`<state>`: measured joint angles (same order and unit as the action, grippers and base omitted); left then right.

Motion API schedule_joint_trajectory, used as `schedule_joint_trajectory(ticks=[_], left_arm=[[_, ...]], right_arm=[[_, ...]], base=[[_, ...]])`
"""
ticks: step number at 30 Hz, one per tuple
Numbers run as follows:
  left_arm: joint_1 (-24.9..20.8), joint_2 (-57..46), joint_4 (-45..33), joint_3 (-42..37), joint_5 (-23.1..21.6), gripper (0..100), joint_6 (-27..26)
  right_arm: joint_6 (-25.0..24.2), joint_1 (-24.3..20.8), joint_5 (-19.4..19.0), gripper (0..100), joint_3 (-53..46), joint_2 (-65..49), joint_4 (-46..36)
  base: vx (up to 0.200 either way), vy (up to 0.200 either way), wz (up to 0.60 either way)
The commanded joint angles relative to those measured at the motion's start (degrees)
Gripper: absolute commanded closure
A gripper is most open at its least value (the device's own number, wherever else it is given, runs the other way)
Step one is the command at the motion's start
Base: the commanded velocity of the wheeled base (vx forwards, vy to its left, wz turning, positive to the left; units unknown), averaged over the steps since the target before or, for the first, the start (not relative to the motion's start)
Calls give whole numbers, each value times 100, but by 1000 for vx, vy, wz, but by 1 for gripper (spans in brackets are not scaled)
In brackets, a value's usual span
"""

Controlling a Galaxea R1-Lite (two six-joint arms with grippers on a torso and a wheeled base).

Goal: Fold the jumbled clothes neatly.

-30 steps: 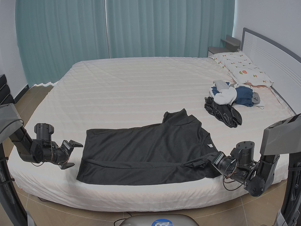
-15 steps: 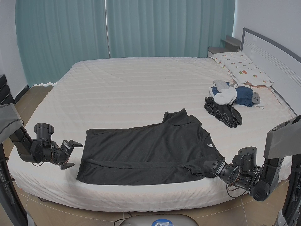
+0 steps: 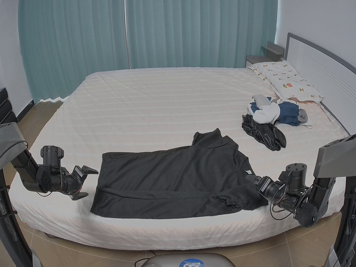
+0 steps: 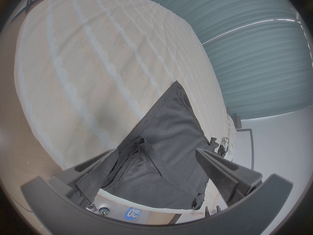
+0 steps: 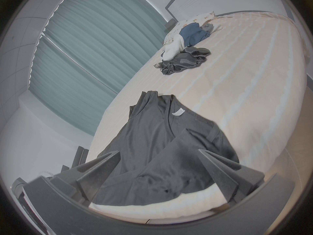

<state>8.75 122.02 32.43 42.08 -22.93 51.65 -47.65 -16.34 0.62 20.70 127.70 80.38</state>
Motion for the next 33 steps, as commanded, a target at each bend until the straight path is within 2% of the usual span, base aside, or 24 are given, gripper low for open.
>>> schedule_joint_trajectory(ticks=[1,2,8,10,19,25,33], left_arm=[[4,-2,9,-7,-1,0,3],[4,-2,9,-7,-1,0,3],[-5,6,0,-7,8,0,3],[-14,6,9,-7,8,0,3],[-14,6,9,-7,8,0,-15],[-49,15,-8,2,8,0,-234],[-119,-81,-35,90,-1,0,-208]], right_arm=[[283,324,-71,0,461,616,39],[318,342,-89,0,479,642,47],[793,711,-1126,0,619,889,206],[872,763,-1337,0,628,941,320],[1250,825,-1486,0,918,1205,478],[1267,869,-1662,0,866,1662,918],[1311,992,-1925,0,751,1759,926]], base=[[0,0,0],[0,0,0],[0,0,0],[0,0,0],[0,0,0],[0,0,0],[0,0,0]])
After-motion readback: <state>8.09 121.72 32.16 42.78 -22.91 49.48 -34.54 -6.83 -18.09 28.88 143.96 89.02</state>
